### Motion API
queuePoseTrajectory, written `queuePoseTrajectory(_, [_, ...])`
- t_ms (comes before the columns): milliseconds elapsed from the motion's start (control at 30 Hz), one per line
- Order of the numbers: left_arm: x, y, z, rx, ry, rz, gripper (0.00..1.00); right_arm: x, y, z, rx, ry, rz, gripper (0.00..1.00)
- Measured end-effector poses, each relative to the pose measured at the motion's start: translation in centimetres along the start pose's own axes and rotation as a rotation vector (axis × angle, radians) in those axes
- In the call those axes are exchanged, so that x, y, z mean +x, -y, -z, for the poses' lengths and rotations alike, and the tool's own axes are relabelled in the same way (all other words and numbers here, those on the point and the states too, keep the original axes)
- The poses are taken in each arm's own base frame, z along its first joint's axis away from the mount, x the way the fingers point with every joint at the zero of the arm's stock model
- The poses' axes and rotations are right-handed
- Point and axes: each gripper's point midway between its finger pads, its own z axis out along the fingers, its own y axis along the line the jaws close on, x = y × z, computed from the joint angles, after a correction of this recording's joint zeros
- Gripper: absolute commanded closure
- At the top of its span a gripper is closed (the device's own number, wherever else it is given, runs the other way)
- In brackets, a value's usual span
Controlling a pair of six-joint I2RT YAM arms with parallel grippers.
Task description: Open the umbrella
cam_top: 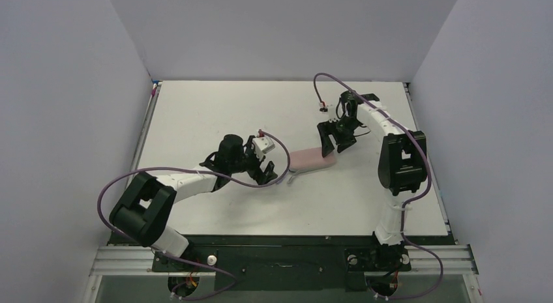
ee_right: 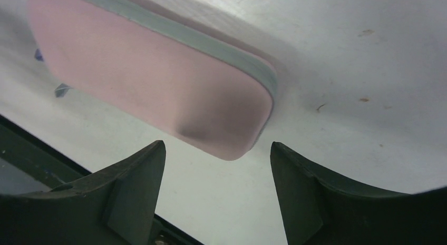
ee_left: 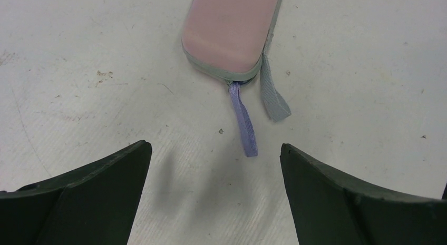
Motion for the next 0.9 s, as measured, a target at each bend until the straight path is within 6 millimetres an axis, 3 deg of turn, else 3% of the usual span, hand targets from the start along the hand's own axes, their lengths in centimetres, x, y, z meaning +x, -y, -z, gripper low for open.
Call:
queuePoseTrajectory(200, [0.5,0.1,-0.8,-0.035,0.007,-0.003,0.13,0.8,-1.4,-0.4,-0.084,-0.032,-0.02,0.37])
queuePoseTrajectory(367, [1.3,-0.8,-1.0,-0.081,0.003,-0.008,0.26,1.0,-1.0,-2.3,-0.111,-0.084,-0.034,0.55])
queuePoseTrajectory(500, [1.9,-1.1,-1.1,-0.098,-0.001,-0.016,0.35,0.5,-0.9,-2.3,-0.115,-0.088,-0.003,0.65])
queuePoseTrajectory(900, [4.0,-0.4,-2.2,-0.091,-0.028,-0.081,0.52,0.8,-1.7,-2.7,-0.141,-0.114,0.223,0.76])
